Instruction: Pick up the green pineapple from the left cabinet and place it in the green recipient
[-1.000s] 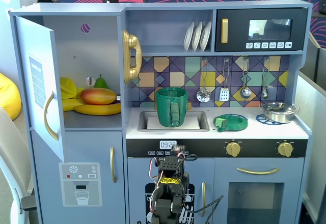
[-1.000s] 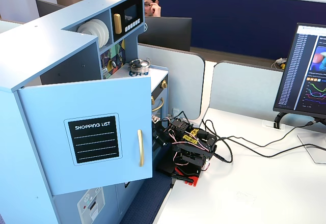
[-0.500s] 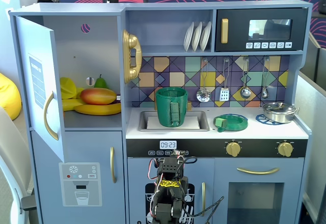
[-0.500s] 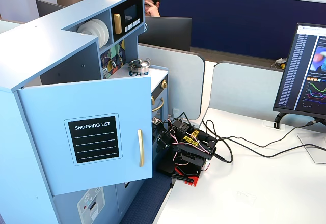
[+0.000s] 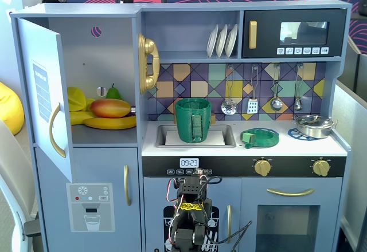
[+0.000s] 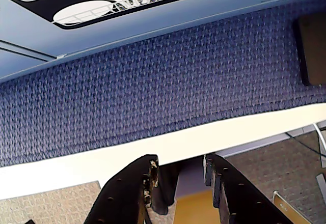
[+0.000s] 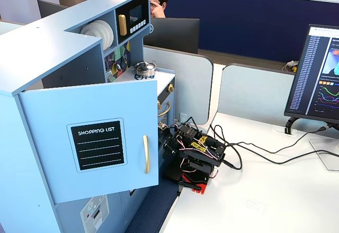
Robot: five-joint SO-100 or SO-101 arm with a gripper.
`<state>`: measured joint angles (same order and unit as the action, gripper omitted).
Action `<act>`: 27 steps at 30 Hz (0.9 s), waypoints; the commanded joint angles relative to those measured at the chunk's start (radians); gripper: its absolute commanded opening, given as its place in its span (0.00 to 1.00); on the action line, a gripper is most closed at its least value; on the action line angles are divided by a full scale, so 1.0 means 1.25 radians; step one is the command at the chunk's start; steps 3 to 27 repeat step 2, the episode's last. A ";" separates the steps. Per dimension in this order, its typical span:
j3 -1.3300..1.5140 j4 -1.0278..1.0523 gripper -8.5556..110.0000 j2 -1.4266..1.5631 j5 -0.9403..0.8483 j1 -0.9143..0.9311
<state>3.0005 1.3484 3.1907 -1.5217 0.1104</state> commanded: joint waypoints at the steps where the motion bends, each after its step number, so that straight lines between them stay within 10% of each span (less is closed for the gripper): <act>1: -0.002 0.147 0.09 -0.010 0.009 -0.006; 27: -0.002 0.147 0.09 -0.010 0.009 -0.006</act>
